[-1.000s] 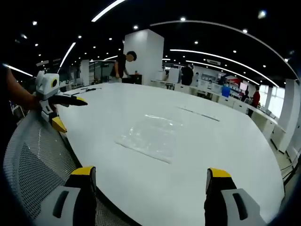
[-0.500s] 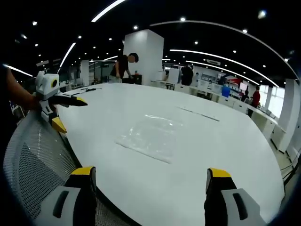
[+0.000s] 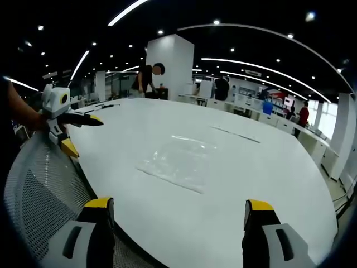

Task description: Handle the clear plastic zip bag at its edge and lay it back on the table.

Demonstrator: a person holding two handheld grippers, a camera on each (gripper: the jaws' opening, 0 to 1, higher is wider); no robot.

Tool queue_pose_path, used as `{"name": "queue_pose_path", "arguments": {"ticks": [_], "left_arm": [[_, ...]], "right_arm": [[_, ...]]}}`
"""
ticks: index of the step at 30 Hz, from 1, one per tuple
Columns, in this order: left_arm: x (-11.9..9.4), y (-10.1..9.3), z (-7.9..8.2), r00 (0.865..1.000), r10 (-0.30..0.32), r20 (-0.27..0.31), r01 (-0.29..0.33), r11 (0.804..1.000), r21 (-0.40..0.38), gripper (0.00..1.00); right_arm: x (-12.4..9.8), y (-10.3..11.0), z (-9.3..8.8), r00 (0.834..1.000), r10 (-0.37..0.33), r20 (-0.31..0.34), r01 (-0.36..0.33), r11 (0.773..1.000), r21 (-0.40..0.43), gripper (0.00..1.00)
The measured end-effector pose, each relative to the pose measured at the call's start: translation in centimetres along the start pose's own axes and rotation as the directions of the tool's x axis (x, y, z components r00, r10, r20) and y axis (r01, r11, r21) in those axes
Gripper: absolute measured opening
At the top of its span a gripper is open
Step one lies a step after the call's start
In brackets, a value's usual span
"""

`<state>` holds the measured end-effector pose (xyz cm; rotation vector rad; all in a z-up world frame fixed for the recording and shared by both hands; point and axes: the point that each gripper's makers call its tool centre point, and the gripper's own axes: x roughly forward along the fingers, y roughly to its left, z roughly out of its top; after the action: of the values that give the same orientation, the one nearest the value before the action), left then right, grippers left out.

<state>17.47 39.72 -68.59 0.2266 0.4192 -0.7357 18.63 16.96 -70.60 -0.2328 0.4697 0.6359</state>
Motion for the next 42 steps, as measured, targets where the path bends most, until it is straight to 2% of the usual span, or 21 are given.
{"name": "queue_pose_path", "arguments": {"ticks": [23, 28, 42], "left_arm": [[0.1, 0.0, -0.5, 0.999, -0.019, -0.028, 0.019, 1.000, 0.008, 0.97], [0.1, 0.3, -0.1, 0.999, -0.018, -0.029, 0.019, 1.000, 0.023, 0.97], [0.1, 0.8, 2.4, 0.999, -0.032, -0.005, 0.032, 0.994, 0.101, 0.96]], "right_arm": [[-0.1, 0.0, -0.1, 1.000, 0.004, -0.009, -0.004, 1.000, -0.007, 0.96], [-0.1, 0.0, -0.1, 1.000, 0.002, -0.007, -0.002, 1.000, -0.008, 0.97], [-0.3, -0.2, 0.0, 1.000, -0.010, -0.001, 0.010, 1.000, -0.003, 0.97]]}}
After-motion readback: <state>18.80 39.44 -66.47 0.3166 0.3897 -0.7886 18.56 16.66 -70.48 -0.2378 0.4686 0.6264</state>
